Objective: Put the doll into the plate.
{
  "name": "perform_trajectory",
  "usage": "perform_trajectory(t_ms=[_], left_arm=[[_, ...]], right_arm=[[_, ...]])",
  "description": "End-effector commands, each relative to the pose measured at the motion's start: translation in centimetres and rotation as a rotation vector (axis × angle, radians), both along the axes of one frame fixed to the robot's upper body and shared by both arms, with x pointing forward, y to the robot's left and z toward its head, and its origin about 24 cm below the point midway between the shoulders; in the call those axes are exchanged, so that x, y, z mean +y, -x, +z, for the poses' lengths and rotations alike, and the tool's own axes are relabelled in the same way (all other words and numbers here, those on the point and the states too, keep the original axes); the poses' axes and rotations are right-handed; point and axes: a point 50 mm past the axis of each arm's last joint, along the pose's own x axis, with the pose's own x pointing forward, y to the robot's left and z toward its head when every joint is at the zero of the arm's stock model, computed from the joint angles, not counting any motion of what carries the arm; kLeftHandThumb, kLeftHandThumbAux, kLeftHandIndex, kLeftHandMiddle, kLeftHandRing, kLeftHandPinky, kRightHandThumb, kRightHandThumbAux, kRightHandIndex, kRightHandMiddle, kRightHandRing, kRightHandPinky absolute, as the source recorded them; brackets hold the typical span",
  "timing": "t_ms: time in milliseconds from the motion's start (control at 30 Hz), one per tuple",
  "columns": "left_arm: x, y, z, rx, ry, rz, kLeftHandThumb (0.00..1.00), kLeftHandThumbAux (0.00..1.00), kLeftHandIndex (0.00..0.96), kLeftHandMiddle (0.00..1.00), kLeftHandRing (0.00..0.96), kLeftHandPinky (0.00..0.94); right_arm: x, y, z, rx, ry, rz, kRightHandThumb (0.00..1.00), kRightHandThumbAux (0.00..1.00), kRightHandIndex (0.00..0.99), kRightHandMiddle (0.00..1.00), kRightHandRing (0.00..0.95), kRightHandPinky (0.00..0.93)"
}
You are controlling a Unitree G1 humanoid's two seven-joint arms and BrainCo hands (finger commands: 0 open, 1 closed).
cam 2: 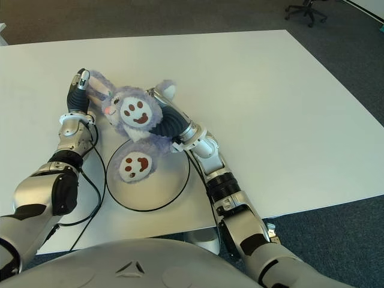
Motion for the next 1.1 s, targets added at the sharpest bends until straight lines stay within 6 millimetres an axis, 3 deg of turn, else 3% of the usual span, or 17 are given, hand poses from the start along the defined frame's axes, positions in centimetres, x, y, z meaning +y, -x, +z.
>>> perform_trajectory(t_ms=[33, 1100], left_arm=[[-1.3, 3.4, -5.7, 0.24, 0.068, -0.004, 0.0, 0.392, 0.0, 0.093, 0.038, 0.0], [-1.2, 3.3, -5.5, 0.239, 0.053, -0.011, 0.0, 0.374, 0.0, 0.086, 0.028, 0.0]], right_arm=[[0.2, 0.1, -0.6, 0.021, 0.005, 0.014, 0.745, 0.706, 0.44, 0.809, 0.82, 0.82], [0.5, 1.0, -2.6, 0.071, 0.119, 0.034, 0.74, 0.708, 0.439, 0.821, 0.823, 0.836]])
